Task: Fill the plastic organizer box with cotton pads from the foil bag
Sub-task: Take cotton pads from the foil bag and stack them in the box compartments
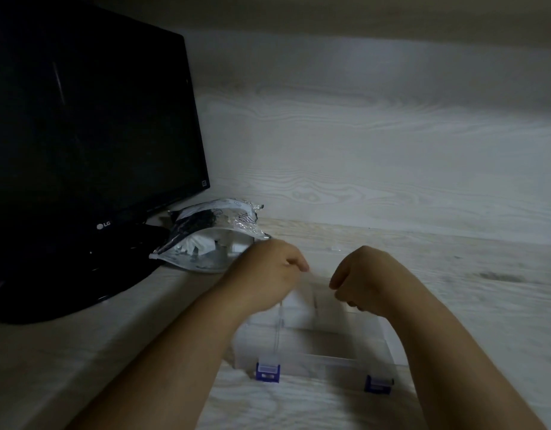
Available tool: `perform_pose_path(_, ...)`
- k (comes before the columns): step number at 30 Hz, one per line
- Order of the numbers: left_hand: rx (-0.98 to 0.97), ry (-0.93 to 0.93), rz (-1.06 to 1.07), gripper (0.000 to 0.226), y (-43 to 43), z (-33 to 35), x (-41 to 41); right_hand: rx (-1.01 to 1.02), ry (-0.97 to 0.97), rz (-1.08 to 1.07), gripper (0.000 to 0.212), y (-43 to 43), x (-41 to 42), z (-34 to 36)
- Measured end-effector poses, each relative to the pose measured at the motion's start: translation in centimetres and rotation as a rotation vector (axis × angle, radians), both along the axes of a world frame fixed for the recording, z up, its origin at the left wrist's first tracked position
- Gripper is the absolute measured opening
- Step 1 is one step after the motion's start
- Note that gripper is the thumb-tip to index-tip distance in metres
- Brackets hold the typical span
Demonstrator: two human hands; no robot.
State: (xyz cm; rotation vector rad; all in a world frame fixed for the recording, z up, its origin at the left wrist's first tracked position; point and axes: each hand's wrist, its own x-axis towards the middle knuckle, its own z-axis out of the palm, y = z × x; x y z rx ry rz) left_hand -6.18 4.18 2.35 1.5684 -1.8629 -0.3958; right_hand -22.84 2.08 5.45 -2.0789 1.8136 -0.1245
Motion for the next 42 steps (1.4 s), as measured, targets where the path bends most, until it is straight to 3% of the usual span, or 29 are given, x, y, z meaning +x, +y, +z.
perform_pose_path(3,-0.083,0.052,0.265,0.030,-0.5,0.0,1.6,-0.106,-0.072,-0.011,0.021,0.4,-0.1,-0.2)
perform_pose_path(7,0.007,-0.047,0.466,0.020,-1.5,-0.8,3.7,-0.165,-0.132,0.003,0.026,0.3,-0.2,-0.5)
perform_pose_path(29,0.202,-0.043,0.423,0.039,-3.2,-2.8,4.3,-0.203,-0.194,0.031,0.019,0.1,-0.1,-1.3)
perform_pose_path(42,0.166,0.065,0.413,0.049,-3.6,-3.2,4.6,-0.208,-0.191,0.034,0.015,-0.3,-0.2,-1.7)
